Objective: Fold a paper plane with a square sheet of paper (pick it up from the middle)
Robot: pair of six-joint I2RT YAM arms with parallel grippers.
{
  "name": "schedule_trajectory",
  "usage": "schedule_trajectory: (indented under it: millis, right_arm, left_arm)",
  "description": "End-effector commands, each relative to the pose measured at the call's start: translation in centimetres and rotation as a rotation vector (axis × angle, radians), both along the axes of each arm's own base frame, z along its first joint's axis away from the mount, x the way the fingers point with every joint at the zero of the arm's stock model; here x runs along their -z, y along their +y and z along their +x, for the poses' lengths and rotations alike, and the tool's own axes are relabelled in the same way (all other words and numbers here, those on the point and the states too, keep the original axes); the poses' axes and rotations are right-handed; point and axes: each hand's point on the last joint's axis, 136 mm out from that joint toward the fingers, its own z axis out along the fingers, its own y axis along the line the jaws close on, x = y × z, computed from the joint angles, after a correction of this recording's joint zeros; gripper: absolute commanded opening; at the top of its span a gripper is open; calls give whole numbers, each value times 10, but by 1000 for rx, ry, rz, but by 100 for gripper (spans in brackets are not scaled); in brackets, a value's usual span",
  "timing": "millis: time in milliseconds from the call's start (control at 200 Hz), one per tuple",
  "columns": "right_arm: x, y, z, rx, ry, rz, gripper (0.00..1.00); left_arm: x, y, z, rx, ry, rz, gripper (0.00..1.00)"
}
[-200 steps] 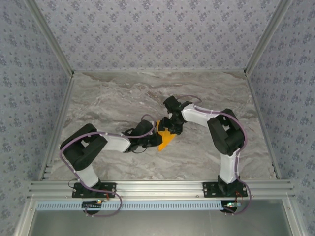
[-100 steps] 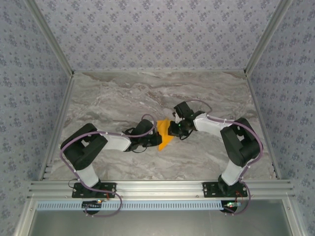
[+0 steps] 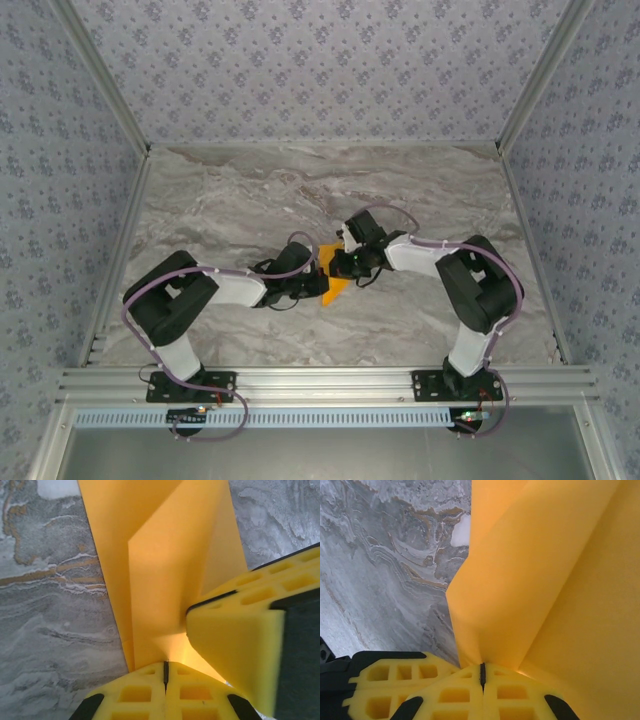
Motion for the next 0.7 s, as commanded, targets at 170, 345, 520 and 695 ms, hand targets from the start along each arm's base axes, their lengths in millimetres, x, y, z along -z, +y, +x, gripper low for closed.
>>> schedule_trajectory:
  millis: [170,345,520,695]
  right_arm:
    - [16,-8,11,3,26,-6,5]
    - [26,-24,27,63,40,-3,5]
    - [27,-41,50,118,41,2,6]
    - [18,-56,73,175,27,27,6]
  left_arm:
    - [37,25,-24,0,127,139,0]
    - [43,33,-33,9,158,166,0]
    - [46,36,-40,23,179,169,0]
    - [48,36,-43,30,185,168,0]
